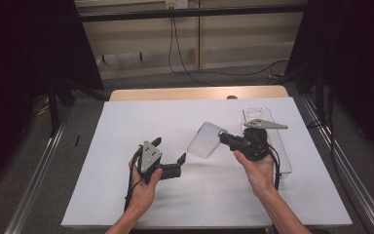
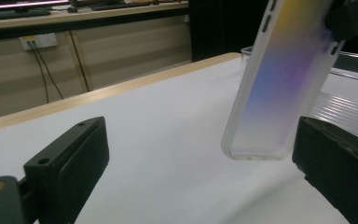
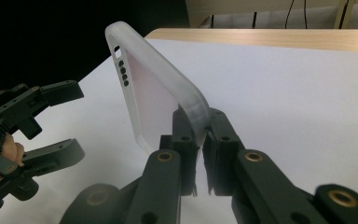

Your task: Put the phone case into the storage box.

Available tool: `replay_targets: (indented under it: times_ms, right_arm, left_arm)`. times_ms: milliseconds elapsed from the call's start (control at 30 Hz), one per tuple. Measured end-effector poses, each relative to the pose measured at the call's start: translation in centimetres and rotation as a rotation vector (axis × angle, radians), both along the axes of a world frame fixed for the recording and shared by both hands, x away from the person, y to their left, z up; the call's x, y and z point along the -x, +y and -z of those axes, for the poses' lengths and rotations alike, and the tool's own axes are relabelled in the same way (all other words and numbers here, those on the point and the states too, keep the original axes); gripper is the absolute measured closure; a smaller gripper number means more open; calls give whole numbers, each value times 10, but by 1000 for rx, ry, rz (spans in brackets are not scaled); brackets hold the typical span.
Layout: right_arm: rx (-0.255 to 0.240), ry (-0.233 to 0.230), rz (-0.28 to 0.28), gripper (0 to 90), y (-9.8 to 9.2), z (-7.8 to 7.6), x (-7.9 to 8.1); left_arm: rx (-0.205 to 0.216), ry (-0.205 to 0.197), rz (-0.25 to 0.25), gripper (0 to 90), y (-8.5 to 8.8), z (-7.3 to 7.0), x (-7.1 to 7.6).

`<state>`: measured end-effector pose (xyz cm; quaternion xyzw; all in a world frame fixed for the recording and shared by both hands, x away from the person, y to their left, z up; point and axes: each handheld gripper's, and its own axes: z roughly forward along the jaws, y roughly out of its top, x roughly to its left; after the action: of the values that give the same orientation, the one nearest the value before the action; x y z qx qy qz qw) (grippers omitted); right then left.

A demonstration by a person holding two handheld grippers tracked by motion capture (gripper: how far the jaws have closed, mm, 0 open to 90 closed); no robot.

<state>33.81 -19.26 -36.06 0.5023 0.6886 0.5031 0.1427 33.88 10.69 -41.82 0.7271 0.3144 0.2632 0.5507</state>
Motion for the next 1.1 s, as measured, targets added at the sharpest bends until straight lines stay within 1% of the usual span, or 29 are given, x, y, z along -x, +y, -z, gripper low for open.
replay_targets:
  times_ms: [67, 300, 333, 500, 567, 667, 700, 733, 767, 833, 867, 933, 967, 1000, 1033, 1100]
  right_arm:
    - [1, -6, 2, 836, -2, -1, 0]
    - [15, -32, 30, 836, -7, -4, 2]
    - [16, -34, 29, 836, -7, -4, 2]
    - [17, -38, 35, 836, -11, -6, 1]
    - [24, -39, 37, 836, -12, -7, 1]
    - [32, -41, 46, 836, -15, -8, 0]
    - [34, -44, 46, 836, -16, -9, -1]
    - [37, -47, 48, 836, -18, -10, 0]
    - [39, -52, 51, 837, -20, -12, 0]
    - [40, -56, 56, 837, -23, -14, 0]
    - [40, -57, 58, 837, -25, -14, 0]
    - [47, -59, 64, 836, -29, -16, 0]
    - [49, -63, 66, 836, -30, -17, 0]
    - [52, -65, 72, 837, -33, -19, 0]
    - [53, -67, 76, 836, -35, -20, 0]
    - [56, -71, 81, 836, -38, -23, 0]
  left_arm:
    - [1, 5, 15, 23, 2, -1, 2]
    - [-18, 4, 4, 24, 17, 0, 4]
    - [-31, 4, 4, 24, 20, 0, 5]
    - [-9, 29, -19, 23, 34, 4, 7]
    - [-21, 29, -27, 23, 38, 5, 8]
    - [-22, 25, -29, 23, 41, 3, 10]
    - [-15, 29, -27, 23, 42, 3, 11]
    - [-22, 23, -28, 22, 44, 2, 12]
    - [-20, 22, -31, 20, 46, 2, 12]
    - [-22, 22, -39, 20, 50, 2, 13]
    - [-23, 27, -54, 20, 54, 1, 14]
    - [-10, 32, -76, 25, 58, 0, 14]
    - [8, 36, -83, 27, 60, -1, 14]
    - [17, 37, -89, 26, 63, -2, 14]
    - [10, 30, -88, 25, 65, -3, 14]
    - [17, 35, -82, 25, 68, -4, 16]
